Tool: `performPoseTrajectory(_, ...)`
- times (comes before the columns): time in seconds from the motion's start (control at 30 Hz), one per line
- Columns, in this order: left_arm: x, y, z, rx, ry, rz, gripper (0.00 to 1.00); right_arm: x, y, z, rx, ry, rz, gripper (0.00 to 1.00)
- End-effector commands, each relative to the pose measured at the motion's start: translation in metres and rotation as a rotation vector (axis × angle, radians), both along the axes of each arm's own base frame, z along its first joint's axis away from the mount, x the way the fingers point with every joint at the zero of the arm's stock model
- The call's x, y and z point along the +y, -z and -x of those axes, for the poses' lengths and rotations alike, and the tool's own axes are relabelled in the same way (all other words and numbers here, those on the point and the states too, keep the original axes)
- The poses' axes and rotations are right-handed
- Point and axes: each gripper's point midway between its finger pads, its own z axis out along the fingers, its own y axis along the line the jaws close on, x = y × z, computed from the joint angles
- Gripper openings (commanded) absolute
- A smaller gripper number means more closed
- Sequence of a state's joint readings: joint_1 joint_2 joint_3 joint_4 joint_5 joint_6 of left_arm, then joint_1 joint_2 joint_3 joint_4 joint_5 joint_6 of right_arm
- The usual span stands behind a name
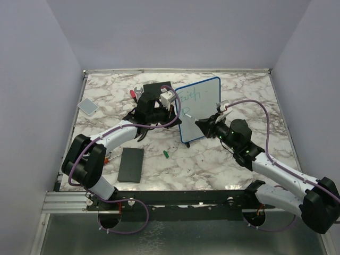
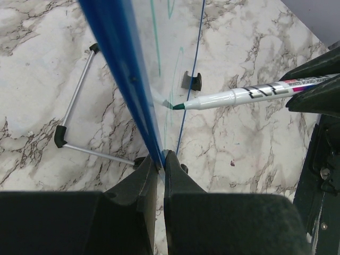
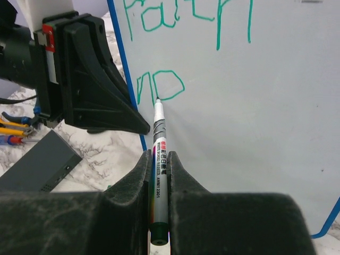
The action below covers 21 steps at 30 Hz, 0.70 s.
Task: Write a sentence on the whiteboard
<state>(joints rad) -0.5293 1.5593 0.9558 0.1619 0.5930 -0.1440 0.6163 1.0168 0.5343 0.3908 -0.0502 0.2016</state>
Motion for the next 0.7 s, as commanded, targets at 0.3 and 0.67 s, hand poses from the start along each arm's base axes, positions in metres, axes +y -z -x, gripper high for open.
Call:
performPoseTrajectory(0.3,0.007,0.025,0.006,0.046,-0.007,-0.081,0.00,-0.032,0.024,-0.003,0.057,0.159,0.059,0.01)
performPoseTrajectory(0.67,0.006,0.025,0.006,0.046,-0.005,-0.080,0.00,-0.025,-0.018,0.008,-0.045,0.089,-0.018,0.01)
